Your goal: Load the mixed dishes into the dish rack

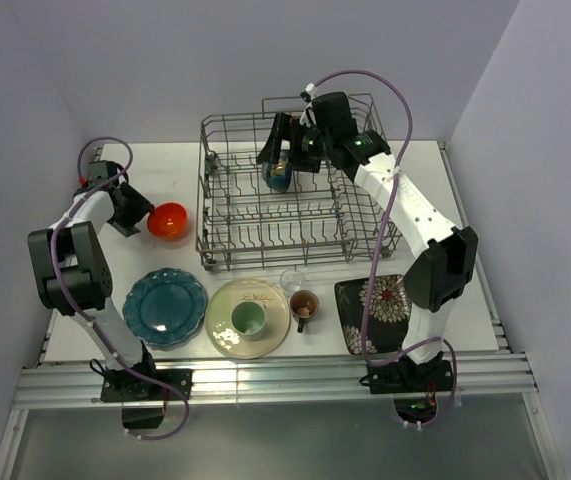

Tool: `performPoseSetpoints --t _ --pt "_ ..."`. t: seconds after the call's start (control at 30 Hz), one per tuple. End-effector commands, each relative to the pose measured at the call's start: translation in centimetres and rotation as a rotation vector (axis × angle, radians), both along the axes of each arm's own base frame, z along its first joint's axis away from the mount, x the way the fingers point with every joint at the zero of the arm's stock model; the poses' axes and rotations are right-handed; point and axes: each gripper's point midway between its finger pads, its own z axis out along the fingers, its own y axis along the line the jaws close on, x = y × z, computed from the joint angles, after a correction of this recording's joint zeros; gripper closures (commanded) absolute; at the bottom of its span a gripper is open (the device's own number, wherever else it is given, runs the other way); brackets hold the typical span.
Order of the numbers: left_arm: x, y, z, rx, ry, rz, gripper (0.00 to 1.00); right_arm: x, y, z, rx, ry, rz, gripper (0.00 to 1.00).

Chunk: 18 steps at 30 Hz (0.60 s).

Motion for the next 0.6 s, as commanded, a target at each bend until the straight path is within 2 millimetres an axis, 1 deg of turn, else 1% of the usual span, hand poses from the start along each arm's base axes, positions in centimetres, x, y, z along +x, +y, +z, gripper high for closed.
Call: performPoseSetpoints --t 0.0,0.03,0.13,0.23,0.3,0.33,0.37,0.4,0.5,0.57 --pt "2.3 1.0 0.9 0.050 -0.042 -0.020 0.40 -1.6 -0.6 4.6 0.004 -0.101 0.005 0.04" --pt "2.7 1.1 1.1 0.052 -0.053 -0.022 0.50 -1.9 -0.4 4.9 -0.002 -0.111 0.014 0.04" --pt "2.9 1.2 0.8 0.056 -0.046 -0.030 0.61 -2.4 -0.3 5.0 -0.017 -0.115 0.022 0.04" --pt "2.6 1.2 0.5 0.058 -0.044 -0.032 0.67 -3.1 0.1 5.1 -0.038 -0.128 0.035 0.04" --pt "2.3 1.1 0.6 0.059 -0.047 -0.035 0.68 -3.5 0.5 5.2 -0.041 -0.132 0.050 0.04" --pt "1.8 0.9 0.1 0.054 -0.037 -0.039 0.69 -3.6 0.6 5.3 -0.044 -0.138 0.055 0.04" --pt "1.8 0.8 0.2 0.054 -0.044 -0.042 0.69 -3.8 0.8 5.3 -0.045 -0.138 0.059 0.04" --pt "1.2 0.6 0.1 0.051 -0.040 -0.044 0.69 -3.9 0.9 5.3 -0.046 -0.137 0.061 0.04" --pt "0.5 0.0 0.0 0.051 -0.035 -0.062 0.57 -4.1 1.1 5.1 -0.041 -0.137 0.065 0.04" --pt "0.1 -0.2 -0.1 0.055 -0.033 -0.069 0.55 -4.3 1.2 5.3 -0.035 -0.140 0.068 0.04"
